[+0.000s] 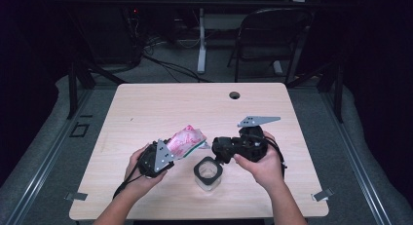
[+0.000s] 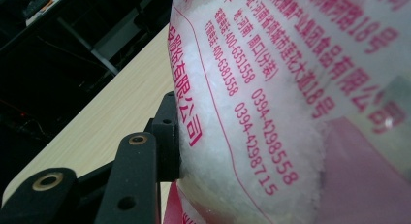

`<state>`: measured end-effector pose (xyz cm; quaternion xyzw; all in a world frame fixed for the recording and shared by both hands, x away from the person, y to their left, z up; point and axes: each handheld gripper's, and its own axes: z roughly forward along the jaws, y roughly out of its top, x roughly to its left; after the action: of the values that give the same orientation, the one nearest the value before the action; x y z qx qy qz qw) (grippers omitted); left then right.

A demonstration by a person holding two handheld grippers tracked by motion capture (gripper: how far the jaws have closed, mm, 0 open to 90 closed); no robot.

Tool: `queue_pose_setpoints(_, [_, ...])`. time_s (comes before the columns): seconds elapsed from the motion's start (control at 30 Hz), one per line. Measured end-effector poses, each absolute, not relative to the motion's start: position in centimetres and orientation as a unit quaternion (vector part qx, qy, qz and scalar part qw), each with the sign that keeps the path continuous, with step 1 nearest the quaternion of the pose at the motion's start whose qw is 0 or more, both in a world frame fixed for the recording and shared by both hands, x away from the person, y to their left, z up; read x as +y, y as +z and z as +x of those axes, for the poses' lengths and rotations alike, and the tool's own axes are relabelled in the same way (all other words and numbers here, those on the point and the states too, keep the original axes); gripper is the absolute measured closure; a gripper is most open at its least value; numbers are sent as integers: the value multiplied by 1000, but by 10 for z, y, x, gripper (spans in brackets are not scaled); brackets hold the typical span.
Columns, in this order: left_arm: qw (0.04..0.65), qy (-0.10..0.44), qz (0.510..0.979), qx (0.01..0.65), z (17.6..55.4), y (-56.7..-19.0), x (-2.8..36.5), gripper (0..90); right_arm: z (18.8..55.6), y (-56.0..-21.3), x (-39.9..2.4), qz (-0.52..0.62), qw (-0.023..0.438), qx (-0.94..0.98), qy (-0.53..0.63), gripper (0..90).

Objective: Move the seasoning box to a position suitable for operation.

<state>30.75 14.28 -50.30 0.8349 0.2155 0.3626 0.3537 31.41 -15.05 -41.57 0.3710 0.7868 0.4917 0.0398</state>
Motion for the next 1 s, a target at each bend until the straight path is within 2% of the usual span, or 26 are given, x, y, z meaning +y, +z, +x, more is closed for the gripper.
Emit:
queue_pose_setpoints(0.3, [325,384,842,194,304,-509,138,572,310,-416,-149,366,43,790,490,682])
queue_pose_setpoints(1.0, [304,367,857,196,312,-517,138,573,297,-415,-147,343,60,807,478,655])
